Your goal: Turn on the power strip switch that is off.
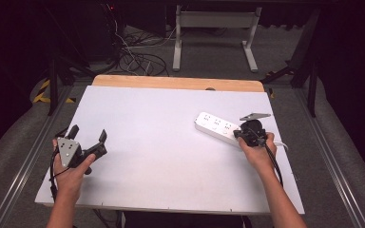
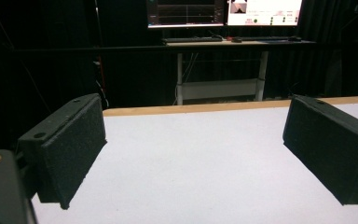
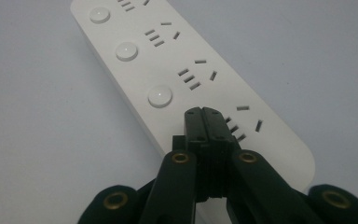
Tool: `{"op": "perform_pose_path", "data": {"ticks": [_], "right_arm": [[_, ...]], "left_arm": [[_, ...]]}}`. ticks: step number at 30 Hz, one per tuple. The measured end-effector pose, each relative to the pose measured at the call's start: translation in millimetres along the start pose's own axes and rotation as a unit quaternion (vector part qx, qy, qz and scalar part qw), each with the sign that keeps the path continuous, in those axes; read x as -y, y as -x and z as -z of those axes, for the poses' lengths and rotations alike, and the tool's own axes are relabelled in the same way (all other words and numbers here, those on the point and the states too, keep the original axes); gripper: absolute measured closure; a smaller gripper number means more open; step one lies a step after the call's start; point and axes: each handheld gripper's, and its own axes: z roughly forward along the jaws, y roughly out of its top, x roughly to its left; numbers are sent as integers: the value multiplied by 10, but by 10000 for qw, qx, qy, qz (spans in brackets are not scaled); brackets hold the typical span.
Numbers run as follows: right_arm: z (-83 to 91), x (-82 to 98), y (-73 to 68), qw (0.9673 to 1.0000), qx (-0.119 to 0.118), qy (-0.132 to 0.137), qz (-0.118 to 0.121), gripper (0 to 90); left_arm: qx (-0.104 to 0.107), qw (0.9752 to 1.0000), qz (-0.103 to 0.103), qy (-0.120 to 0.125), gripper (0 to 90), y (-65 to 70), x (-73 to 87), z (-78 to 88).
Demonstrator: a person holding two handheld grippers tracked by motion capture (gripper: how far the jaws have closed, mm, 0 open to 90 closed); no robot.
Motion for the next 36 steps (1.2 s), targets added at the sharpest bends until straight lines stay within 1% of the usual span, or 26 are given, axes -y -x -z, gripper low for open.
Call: {"op": "perform_pose_path", "data": {"ticks": [6,10,14,17,18,20,23,30,32,36], "right_arm": [[-6,5,-21,10000,32,12,34,900],[1,12,-13,10000,46,14,-11,900],[-5,14,-33,9999,115,11,-40,900],[-6,31,-3,9998,18,54,-179,900],[-6,35,-6,9998,20,52,-199,900],[-8,34,-10,9998,40,60,-159,900],[-8,39,0,9997,-6,55,-246,900],[-11,43,9,9996,-24,72,-262,900],[-12,46,20,9995,-67,69,-312,900],[-20,54,23,9993,-66,80,-349,900]], "left_arm": [[-17,10000,35,27,62,-4,-3,9],[-27,10000,22,28,62,-12,-2,12],[-16,10000,32,23,62,-10,-4,18],[-17,10000,35,41,62,-5,-7,22],[-19,10000,29,34,62,-7,-8,24],[-24,10000,34,28,62,-9,-7,25],[-26,10000,47,33,61,-11,-7,29],[-44,10000,45,47,61,-22,-8,39],[-44,10000,38,44,61,-23,-7,39],[-43,10000,38,47,61,-22,-8,39]]}}
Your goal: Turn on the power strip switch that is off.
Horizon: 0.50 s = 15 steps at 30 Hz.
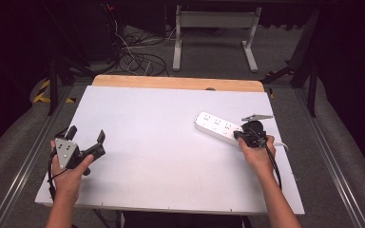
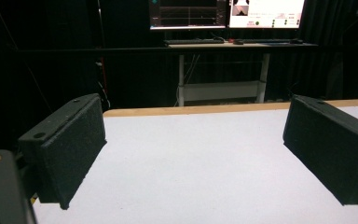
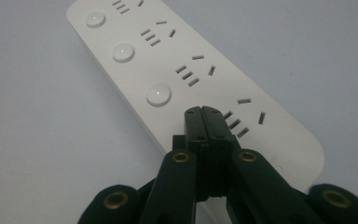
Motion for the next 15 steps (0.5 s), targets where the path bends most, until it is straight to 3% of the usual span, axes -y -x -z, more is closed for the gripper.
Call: {"op": "perform_pose_path", "data": {"ticks": [3,15], "right_arm": [[0,0,-34,9999,111,0,107,900],[2,4,-7,10000,9,8,34,900]], "left_arm": [[-9,10000,12,8,61,2,-1,3],[-10,10000,23,6,60,-11,-2,3]]}}
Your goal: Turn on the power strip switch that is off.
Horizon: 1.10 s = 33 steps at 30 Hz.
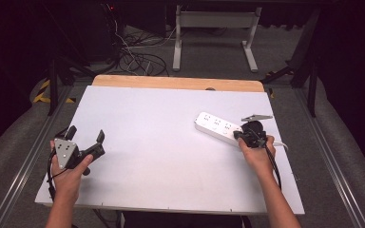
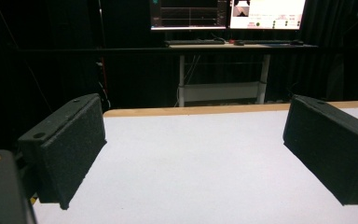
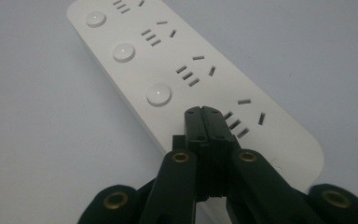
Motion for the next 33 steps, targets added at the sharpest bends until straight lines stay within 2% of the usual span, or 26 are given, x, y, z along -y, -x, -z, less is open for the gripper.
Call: {"op": "perform_pose_path", "data": {"ticks": [14,20,24,25,26,27,28,30,33], "right_arm": [[0,-1,-2,10000,15,6,13,900],[14,-2,-70,9996,219,-46,198,900],[28,12,-39,9999,119,55,74,900],[55,15,-26,9996,164,203,88,900],[55,15,-26,9996,164,203,88,900],[104,4,-20,9988,116,448,131,900],[104,4,-20,9988,116,448,131,900],[170,-20,-29,9976,15,677,139,900],[190,-17,-30,9974,35,701,176,900]], "left_arm": [[22,10000,37,8,60,10,2,-5],[26,10000,43,13,60,1,-3,-2],[38,10000,62,14,60,13,-5,-9],[44,10000,48,6,60,10,-4,-12],[38,10000,46,1,60,8,-3,-17],[36,10000,79,3,60,10,0,-22],[40,10000,90,0,60,11,1,-26],[38,10000,56,-14,60,6,2,-28],[45,10000,75,2,60,12,0,-26]]}}
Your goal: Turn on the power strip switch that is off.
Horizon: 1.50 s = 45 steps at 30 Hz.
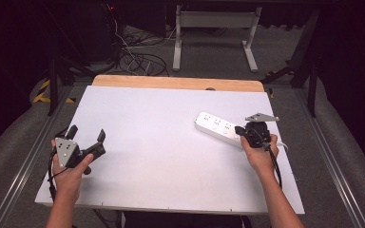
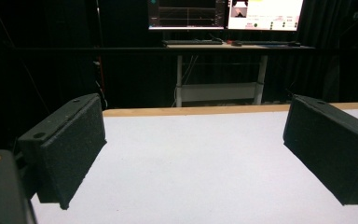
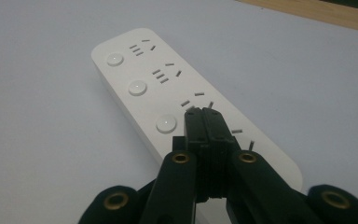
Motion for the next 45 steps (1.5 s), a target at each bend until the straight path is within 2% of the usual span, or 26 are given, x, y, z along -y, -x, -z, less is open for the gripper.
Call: {"op": "perform_pose_path", "data": {"ticks": [6,7,8,10,12,14,17,19,20,21,22,23,24,26,27,30,34,36,41,43,45], "right_arm": [[66,-11,9,9998,-29,181,-33,900],[121,-13,16,9995,-43,324,-9,900],[121,-13,16,9995,-43,324,-9,900],[199,-14,28,9986,-107,510,5,900],[325,2,55,9973,-119,727,32,900],[366,16,68,9968,-116,796,23,900],[488,72,131,9939,-127,1097,-14,900],[570,120,178,9908,-155,1346,-32,900],[640,160,209,9870,-139,1601,-77,900],[640,160,209,9870,-139,1601,-77,900],[670,178,221,9850,-153,1714,-105,900],[723,206,215,9804,-77,1965,-94,900],[723,206,215,9804,-77,1965,-94,900],[775,237,189,9750,13,2223,-63,900],[811,262,165,9702,72,2421,-78,900],[871,303,116,9629,158,2693,-113,900],[948,325,38,9574,186,2881,-38,900],[978,336,11,9565,146,2914,-25,900],[970,344,-8,9577,107,2877,1,894],[943,348,-6,9594,119,2818,37,829],[937,350,-1,9594,124,2819,46,805]], "left_arm": [[-4,10000,-14,-8,60,-5,1,-3],[4,10000,-11,-6,60,-4,2,-5],[4,10000,-21,-17,60,-5,3,-5],[6,10000,-10,-6,60,-5,3,-5],[-1,10000,-3,-9,60,-5,2,-4],[-2,10000,2,-5,60,-5,1,-3],[-2,10000,-5,-4,60,-4,1,-6],[1,10000,-14,-5,61,-7,0,-9],[-7,10000,-7,-7,62,-6,0,-11],[-3,10000,-8,-18,62,-4,1,-12],[3,10000,-10,-19,61,-3,2,-14],[10,10000,3,-15,61,0,3,-15],[14,10000,4,-13,61,2,3,-16],[17,10000,9,-8,62,2,2,-18],[16,10000,8,-9,62,1,2,-18],[14,10000,13,-7,63,0,2,-20],[27,10000,14,-12,63,5,2,-21],[28,10000,15,-13,63,8,3,-24],[26,10000,3,-10,63,14,2,-29],[26,10000,-5,-14,63,14,1,-30],[31,10000,-8,-19,63,13,2,-32]]}}
